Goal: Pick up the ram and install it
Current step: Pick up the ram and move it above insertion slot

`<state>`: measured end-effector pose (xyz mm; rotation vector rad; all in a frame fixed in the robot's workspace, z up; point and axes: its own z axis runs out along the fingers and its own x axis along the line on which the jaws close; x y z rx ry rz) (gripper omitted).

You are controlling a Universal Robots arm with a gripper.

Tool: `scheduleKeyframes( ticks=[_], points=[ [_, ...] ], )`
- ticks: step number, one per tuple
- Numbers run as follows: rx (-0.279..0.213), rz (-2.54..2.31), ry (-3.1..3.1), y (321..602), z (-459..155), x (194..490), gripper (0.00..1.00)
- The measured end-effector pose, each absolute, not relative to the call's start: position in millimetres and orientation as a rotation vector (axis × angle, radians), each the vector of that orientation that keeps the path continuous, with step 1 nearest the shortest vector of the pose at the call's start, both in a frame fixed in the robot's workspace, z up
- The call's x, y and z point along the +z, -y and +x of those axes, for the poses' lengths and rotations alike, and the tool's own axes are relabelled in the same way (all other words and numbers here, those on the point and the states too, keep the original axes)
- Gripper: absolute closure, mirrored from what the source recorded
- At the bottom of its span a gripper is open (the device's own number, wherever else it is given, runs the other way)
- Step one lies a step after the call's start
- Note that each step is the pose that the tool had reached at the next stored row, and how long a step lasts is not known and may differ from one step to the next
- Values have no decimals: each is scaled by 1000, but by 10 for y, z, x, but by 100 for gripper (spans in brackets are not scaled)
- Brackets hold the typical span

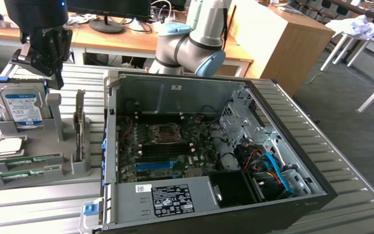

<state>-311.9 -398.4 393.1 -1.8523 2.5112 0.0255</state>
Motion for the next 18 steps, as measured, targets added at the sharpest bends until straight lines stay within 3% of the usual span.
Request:
scheduleKeyframes(
  ticks=[18],
  points=[
    [27, -1946, -2440, 3984, -3118, 3930, 90]
  ],
)
